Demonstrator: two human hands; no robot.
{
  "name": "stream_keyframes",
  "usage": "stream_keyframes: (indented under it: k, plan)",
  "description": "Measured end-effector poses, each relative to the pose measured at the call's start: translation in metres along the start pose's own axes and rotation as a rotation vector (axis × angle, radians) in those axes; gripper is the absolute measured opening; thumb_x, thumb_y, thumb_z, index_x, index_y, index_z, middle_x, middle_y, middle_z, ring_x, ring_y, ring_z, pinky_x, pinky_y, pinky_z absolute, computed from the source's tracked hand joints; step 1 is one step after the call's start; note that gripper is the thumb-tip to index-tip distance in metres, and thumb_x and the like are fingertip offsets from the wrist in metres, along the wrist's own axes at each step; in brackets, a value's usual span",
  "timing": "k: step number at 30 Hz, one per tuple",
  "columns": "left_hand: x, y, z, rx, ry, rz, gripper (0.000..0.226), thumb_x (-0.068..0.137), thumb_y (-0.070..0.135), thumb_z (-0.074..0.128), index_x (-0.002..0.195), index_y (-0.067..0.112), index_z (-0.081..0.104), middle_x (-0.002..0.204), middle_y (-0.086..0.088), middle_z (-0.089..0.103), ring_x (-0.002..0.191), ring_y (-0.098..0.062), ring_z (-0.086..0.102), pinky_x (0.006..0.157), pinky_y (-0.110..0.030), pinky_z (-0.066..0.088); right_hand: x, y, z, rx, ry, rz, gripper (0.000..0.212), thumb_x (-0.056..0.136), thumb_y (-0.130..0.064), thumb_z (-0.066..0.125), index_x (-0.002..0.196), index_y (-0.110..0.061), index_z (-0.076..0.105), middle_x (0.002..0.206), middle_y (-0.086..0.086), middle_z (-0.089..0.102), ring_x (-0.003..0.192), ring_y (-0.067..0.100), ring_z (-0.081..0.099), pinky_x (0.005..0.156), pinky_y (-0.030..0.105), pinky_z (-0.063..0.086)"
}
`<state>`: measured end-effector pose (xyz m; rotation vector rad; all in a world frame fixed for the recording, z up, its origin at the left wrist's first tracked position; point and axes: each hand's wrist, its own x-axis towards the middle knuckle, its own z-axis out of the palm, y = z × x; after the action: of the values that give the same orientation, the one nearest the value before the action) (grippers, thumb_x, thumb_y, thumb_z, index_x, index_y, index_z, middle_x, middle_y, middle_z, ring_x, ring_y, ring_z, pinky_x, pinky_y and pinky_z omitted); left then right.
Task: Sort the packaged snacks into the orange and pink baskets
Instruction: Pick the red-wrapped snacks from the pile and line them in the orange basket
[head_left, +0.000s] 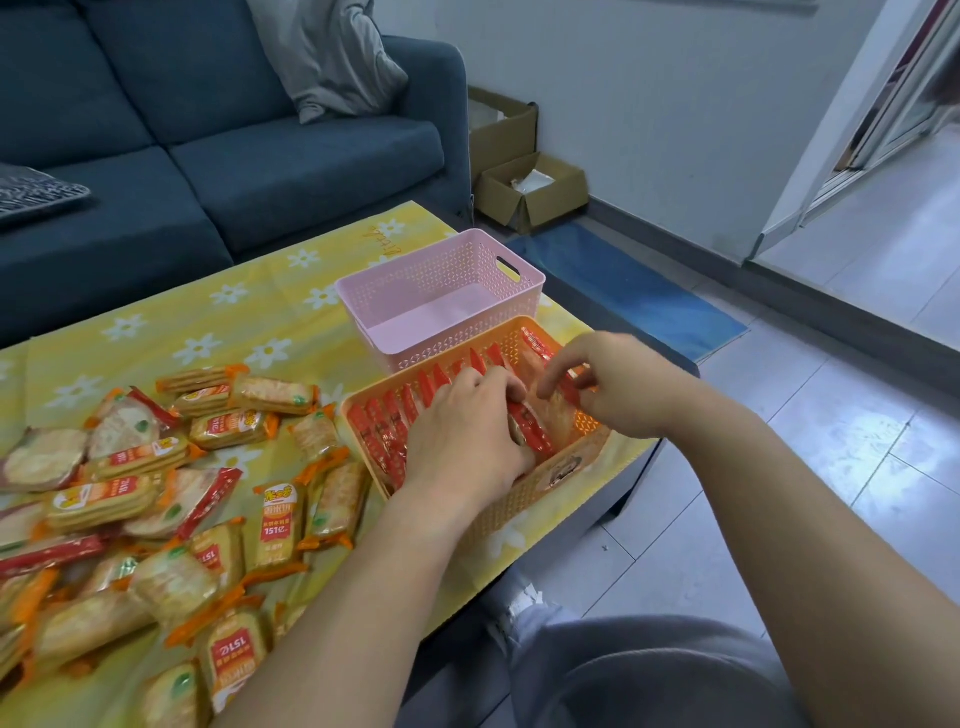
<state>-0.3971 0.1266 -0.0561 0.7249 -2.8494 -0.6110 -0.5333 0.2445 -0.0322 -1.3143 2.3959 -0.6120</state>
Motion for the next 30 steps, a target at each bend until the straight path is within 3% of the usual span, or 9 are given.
stream_keyframes:
  k: [4,7,12,18,23,25,30]
  plan:
    - [0.004,-0.008,-0.009,-0.166,-0.181,0.012,0.056,0.07,0.049,0.073,0.124,0.04,0.061,0.112,0.014,0.056,0.104,-0.01,0.056,0.084,-0.033,0.049,0.001,0.002,0.003,0.134,-0.044,0.033,0.042,0.085,-0.002,0.056,0.098,-0.033,0.081,0.111,-0.014,0.069,0.106,0.012,0.063,0.093,0.039,0.057]
    - [0.004,-0.013,-0.012,-0.416,-0.164,-0.023,0.028,0.086,0.042,0.068,0.112,0.036,0.073,0.103,0.019,0.067,0.096,-0.003,0.06,0.075,-0.022,0.045,0.002,-0.001,0.004,0.228,-0.019,0.038,0.032,0.084,-0.013,0.058,0.087,-0.035,0.082,0.104,-0.014,0.071,0.102,0.011,0.065,0.093,0.042,0.057]
    - [0.007,-0.009,0.006,-0.114,0.108,-0.035,0.01,0.09,0.04,0.071,0.1,0.038,0.073,0.101,0.016,0.063,0.101,-0.013,0.055,0.073,-0.03,0.044,0.003,0.0,0.008,0.217,-0.008,0.053,0.02,0.083,-0.008,0.069,0.083,-0.025,0.079,0.092,-0.013,0.073,0.094,0.01,0.068,0.085,0.031,0.06]
    - [0.014,-0.007,0.016,0.158,0.09,-0.055,0.022,0.093,0.045,0.064,0.109,0.036,0.075,0.122,0.003,0.053,0.115,-0.027,0.042,0.084,-0.038,0.047,0.012,-0.001,0.026,-0.022,-0.06,0.112,0.019,0.083,-0.003,0.066,0.087,-0.018,0.077,0.089,-0.008,0.072,0.082,0.008,0.065,0.075,0.027,0.057]
    - [0.005,-0.012,0.003,0.007,0.027,-0.049,0.024,0.094,0.045,0.059,0.11,0.034,0.074,0.119,0.003,0.054,0.115,-0.026,0.041,0.087,-0.043,0.047,0.017,-0.024,0.024,-0.295,0.028,0.169,0.022,0.087,-0.017,0.052,0.089,-0.017,0.074,0.082,0.002,0.071,0.076,0.022,0.069,0.07,0.043,0.063]
    - [-0.004,-0.02,-0.008,-0.068,0.062,-0.069,0.02,0.091,0.042,0.062,0.105,0.035,0.074,0.114,0.002,0.056,0.114,-0.027,0.046,0.09,-0.044,0.048,0.016,-0.043,0.022,-0.344,0.115,0.155,0.022,0.088,-0.022,0.049,0.086,-0.019,0.071,0.078,0.002,0.069,0.071,0.023,0.068,0.065,0.041,0.063]
    - [-0.039,-0.062,-0.042,-0.216,0.126,-0.177,0.014,0.082,0.039,0.062,0.085,0.028,0.071,0.094,-0.005,0.071,0.096,-0.03,0.065,0.076,-0.039,0.052,0.017,-0.112,0.049,-0.05,0.093,-0.025,0.024,0.081,-0.02,0.053,0.088,-0.023,0.076,0.089,0.003,0.073,0.083,0.026,0.067,0.074,0.044,0.06]
